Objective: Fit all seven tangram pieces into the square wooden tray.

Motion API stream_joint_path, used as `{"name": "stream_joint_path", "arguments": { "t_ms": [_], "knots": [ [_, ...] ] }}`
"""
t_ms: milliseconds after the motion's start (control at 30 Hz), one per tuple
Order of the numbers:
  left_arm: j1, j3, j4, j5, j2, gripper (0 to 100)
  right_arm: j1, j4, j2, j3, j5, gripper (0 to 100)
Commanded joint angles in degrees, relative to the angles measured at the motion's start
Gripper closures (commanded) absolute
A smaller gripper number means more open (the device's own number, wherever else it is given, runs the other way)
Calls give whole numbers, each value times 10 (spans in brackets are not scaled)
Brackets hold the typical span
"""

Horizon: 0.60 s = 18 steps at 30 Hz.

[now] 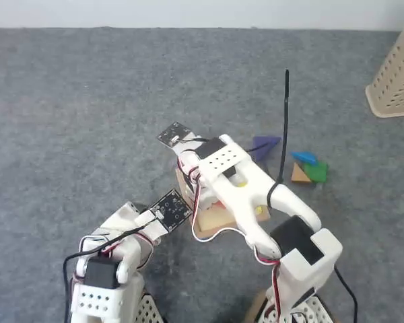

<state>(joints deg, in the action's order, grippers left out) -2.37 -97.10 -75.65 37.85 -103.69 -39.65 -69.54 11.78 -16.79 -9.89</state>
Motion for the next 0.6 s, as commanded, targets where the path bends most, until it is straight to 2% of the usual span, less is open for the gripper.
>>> {"name": "stream_joint_path", "arguments": {
  "t_ms": [0, 567],
  "knots": [
    [2, 6, -3, 6, -10, 973, 5, -13, -43, 37, 7, 858],
    [1, 6, -3, 6, -10, 973, 36, -13, -43, 37, 20, 858]
  ]
}}
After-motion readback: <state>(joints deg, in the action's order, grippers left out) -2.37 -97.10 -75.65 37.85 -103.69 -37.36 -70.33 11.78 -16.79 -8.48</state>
